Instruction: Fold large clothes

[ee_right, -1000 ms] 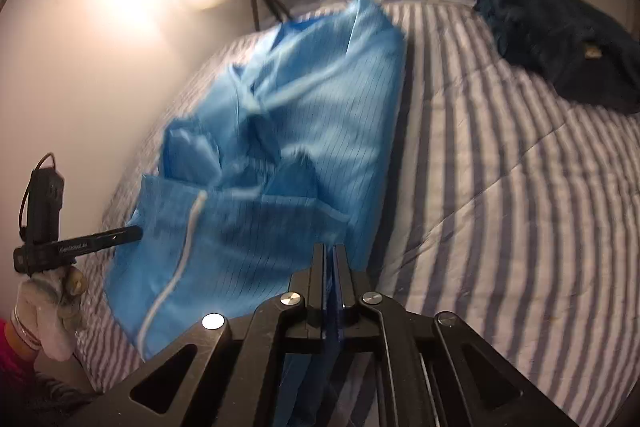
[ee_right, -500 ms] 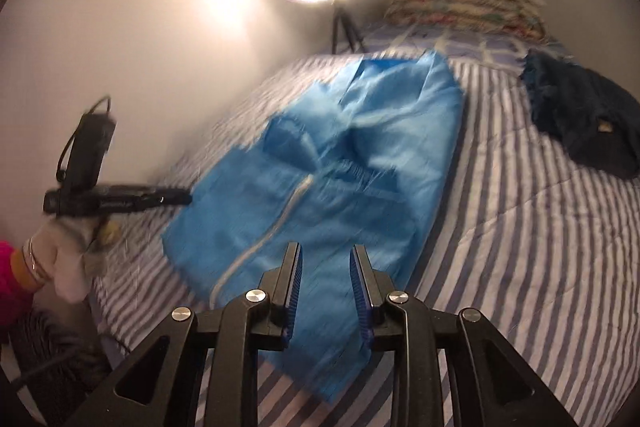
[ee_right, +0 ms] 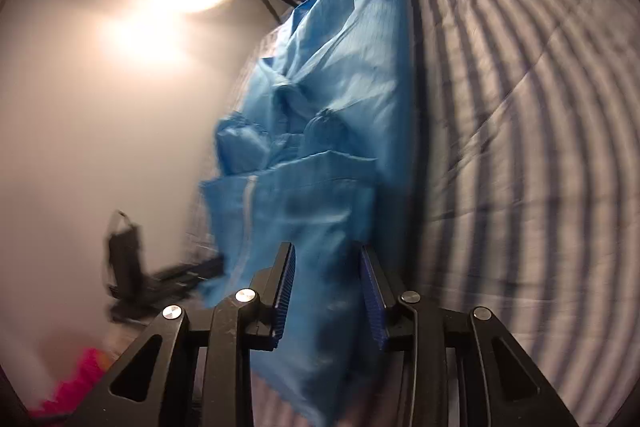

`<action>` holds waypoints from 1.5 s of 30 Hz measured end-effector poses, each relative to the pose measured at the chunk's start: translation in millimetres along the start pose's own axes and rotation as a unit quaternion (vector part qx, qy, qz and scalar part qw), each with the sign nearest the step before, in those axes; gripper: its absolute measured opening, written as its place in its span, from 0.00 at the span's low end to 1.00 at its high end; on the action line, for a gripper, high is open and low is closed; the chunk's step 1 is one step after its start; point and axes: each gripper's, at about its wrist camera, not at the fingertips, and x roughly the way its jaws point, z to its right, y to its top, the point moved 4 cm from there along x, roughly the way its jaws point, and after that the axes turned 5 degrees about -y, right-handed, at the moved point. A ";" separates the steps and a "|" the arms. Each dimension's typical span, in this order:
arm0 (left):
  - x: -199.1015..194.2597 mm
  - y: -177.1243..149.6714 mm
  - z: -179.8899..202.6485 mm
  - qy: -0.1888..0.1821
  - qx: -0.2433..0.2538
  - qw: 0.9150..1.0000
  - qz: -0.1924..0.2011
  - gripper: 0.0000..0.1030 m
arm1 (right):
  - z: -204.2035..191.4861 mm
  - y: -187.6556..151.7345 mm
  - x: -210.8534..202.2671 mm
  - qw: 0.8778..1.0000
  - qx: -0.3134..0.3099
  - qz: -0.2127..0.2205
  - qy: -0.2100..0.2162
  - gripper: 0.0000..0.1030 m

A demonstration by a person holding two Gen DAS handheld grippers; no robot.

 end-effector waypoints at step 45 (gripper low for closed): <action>20.6 313.7 -47.0 -0.063 -0.002 0.990 0.127 0.51 | -31.1 231.5 2.3 0.963 -0.178 0.126 -0.155 0.55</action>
